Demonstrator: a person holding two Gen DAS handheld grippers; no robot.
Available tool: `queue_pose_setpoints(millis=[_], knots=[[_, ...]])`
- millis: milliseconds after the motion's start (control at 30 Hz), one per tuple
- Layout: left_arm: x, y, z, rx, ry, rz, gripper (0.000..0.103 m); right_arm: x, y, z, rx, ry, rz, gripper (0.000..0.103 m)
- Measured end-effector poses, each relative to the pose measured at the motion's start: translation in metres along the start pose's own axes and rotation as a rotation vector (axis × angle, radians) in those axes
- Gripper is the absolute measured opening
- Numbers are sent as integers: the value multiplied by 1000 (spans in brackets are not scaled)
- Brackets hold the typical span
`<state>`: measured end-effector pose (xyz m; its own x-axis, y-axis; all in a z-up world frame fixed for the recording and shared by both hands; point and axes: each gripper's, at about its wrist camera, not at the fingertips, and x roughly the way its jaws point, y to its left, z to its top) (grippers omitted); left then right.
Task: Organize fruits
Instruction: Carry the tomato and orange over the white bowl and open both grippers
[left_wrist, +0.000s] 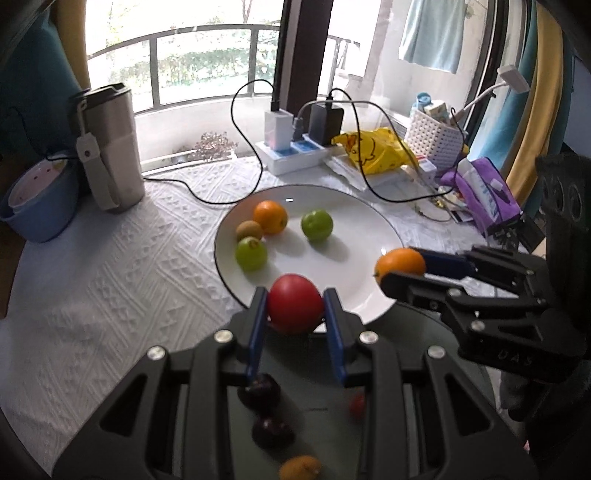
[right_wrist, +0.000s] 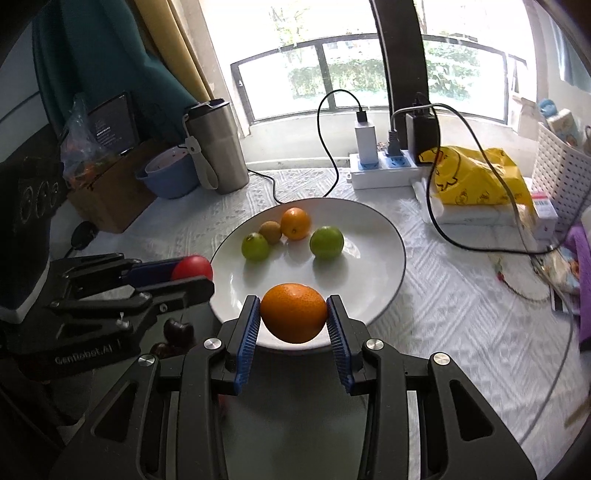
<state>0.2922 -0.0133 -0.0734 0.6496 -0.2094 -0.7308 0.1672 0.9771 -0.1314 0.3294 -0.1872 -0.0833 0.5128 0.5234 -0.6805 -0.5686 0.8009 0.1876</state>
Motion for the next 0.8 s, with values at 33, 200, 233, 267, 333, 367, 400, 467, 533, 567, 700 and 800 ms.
queue_pose_setpoints(millis=[33, 200, 233, 267, 333, 367, 400, 467, 533, 567, 700, 800], knots=[[3, 0, 2, 1, 2, -2, 31, 4, 0, 3, -4, 3, 1, 39], [14, 4, 10, 15, 11, -2, 31, 23, -5, 12, -11, 21, 5, 39], [16, 5, 13, 18, 14, -4, 31, 27, -6, 13, -8, 26, 5, 39], [19, 6, 14, 20, 16, -10, 31, 30, -8, 14, -2, 30, 5, 39], [24, 9, 17, 16, 22, -32, 31, 38, -9, 17, 10, 45, 3, 39], [29, 11, 18, 11, 32, -47, 31, 42, -8, 19, 8, 51, 3, 39], [31, 12, 19, 9, 36, -50, 31, 46, -6, 20, 5, 55, 3, 39], [35, 16, 22, 7, 39, -49, 31, 52, -5, 21, -1, 67, -8, 39], [35, 18, 25, 4, 36, -51, 31, 58, -7, 22, 0, 77, -14, 39], [36, 19, 26, 4, 34, -53, 31, 61, -8, 23, 5, 80, -14, 39], [42, 20, 30, 1, 43, -58, 31, 69, -9, 30, 7, 79, -31, 39], [48, 21, 31, -8, 51, -73, 31, 73, -12, 35, 3, 72, -66, 39]])
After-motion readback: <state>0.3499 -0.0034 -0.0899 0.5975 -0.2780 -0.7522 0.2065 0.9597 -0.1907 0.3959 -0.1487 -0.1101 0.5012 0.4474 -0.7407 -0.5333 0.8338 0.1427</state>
